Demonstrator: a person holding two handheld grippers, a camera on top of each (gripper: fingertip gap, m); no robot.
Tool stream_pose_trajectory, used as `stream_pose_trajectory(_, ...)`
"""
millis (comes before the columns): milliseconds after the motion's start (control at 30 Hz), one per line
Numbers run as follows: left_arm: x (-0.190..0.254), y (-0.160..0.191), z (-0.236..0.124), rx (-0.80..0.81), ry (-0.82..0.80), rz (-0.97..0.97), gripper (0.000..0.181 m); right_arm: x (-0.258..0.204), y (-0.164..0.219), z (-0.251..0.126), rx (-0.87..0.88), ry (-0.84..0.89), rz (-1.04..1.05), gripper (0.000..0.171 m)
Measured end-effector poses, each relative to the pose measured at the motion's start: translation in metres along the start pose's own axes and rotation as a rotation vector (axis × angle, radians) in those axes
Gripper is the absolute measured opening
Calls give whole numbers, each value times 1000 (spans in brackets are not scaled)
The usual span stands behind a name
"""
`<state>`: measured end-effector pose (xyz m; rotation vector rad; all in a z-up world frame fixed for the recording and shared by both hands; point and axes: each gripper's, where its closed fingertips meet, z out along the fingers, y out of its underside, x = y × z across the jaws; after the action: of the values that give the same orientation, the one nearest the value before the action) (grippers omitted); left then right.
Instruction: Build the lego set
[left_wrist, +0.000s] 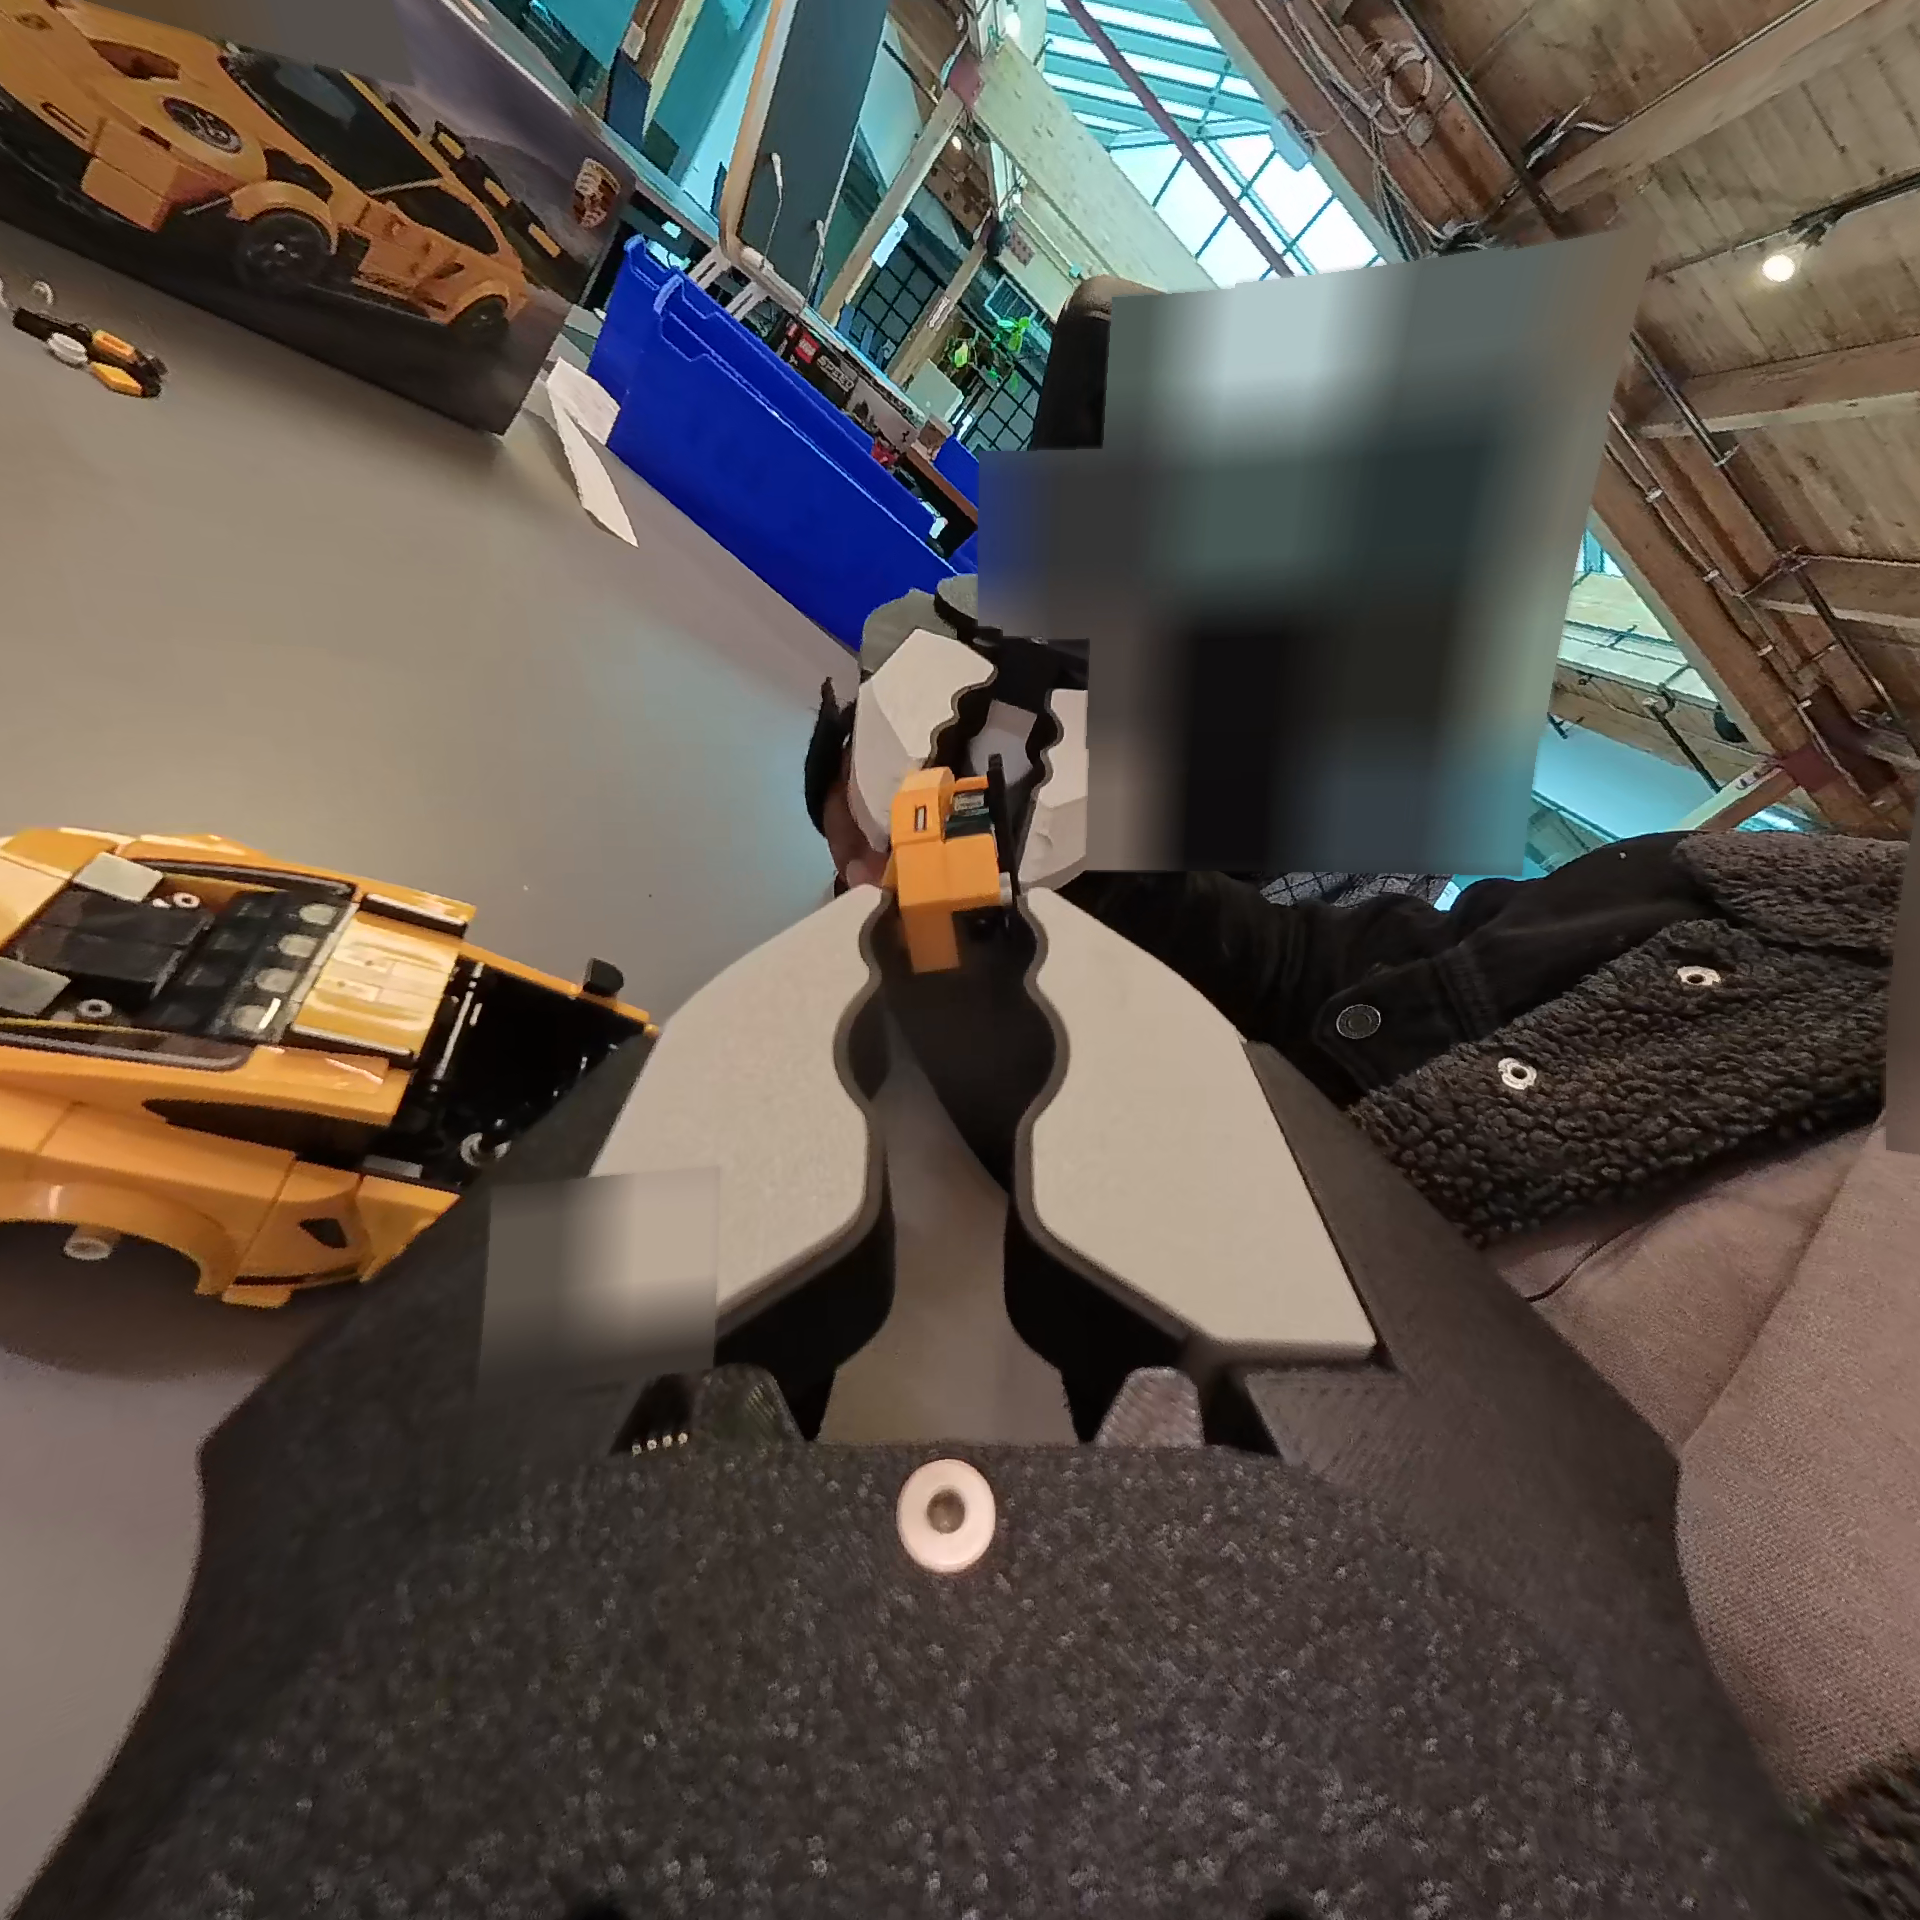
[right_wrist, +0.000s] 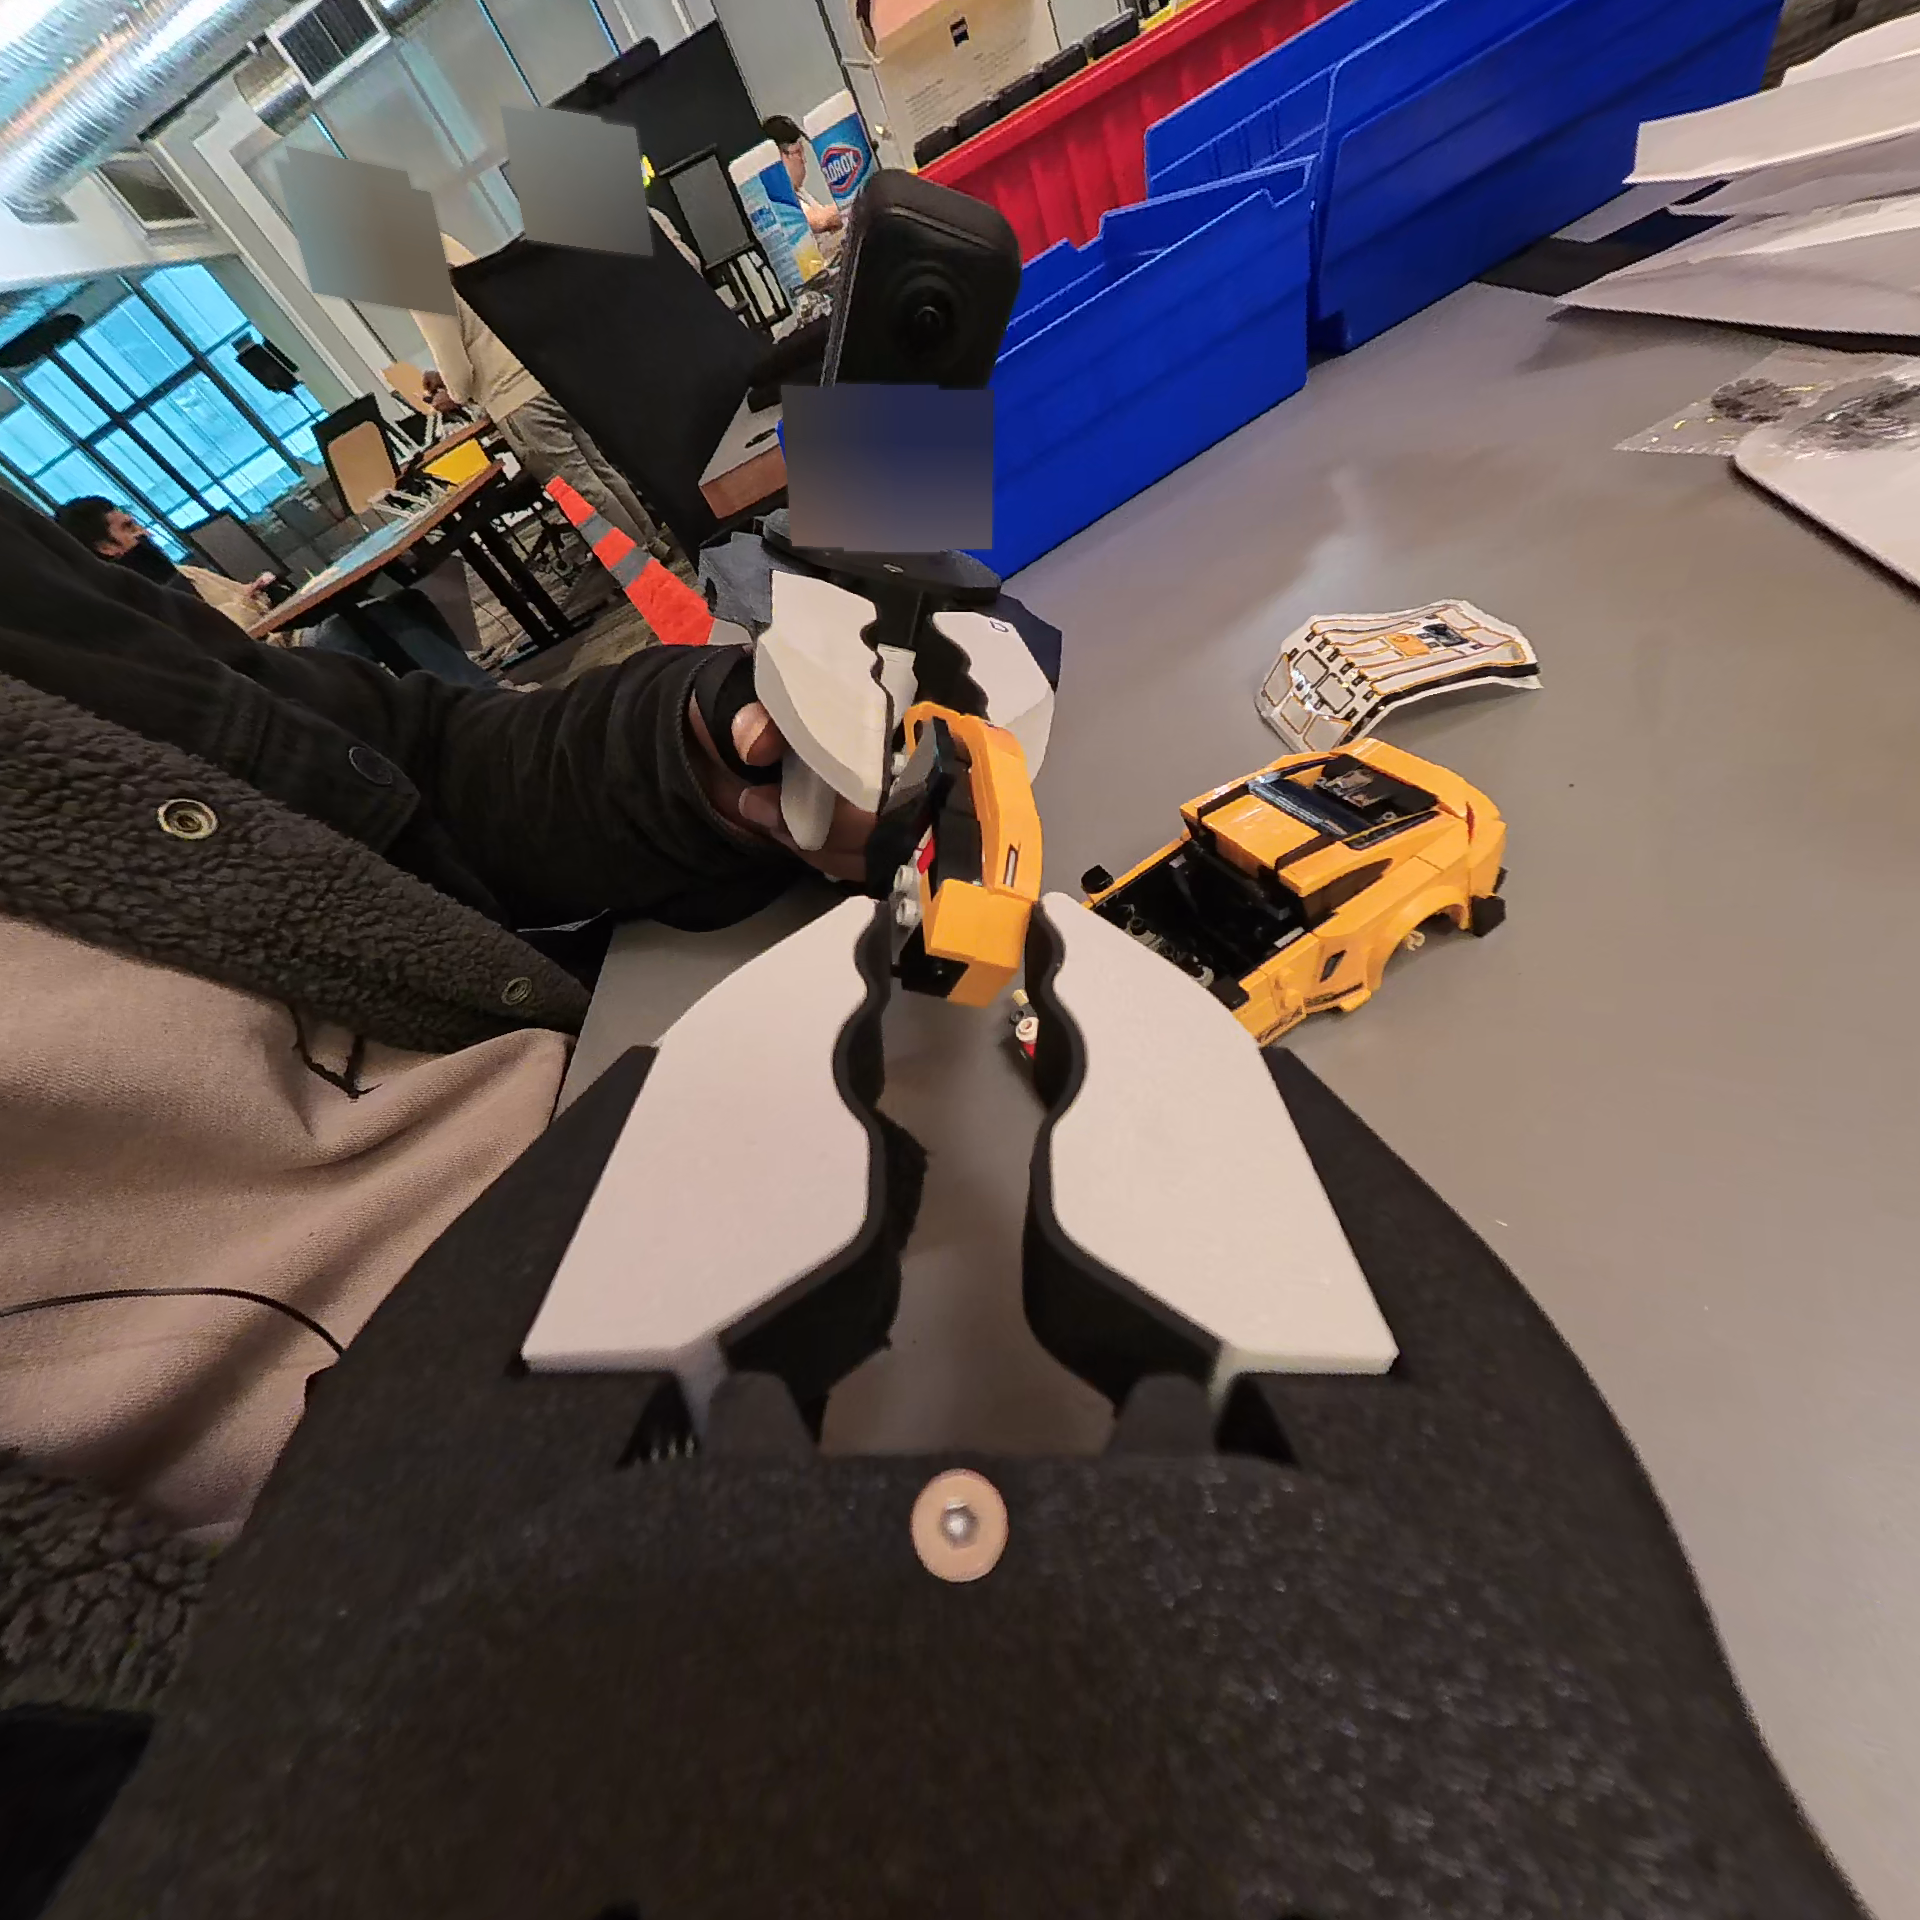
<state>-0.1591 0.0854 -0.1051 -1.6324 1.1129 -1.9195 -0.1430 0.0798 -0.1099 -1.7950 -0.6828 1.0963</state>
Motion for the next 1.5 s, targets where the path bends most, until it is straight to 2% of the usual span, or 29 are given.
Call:
stream_pose_trajectory(667,-1,0,2,-13,7,-32,20,2,1,-2,7,-71,138,22)
stream_pose_trajectory(1500,-4,4,2,-37,-27,-26,20,5,6,-1,0,-81,163,22)
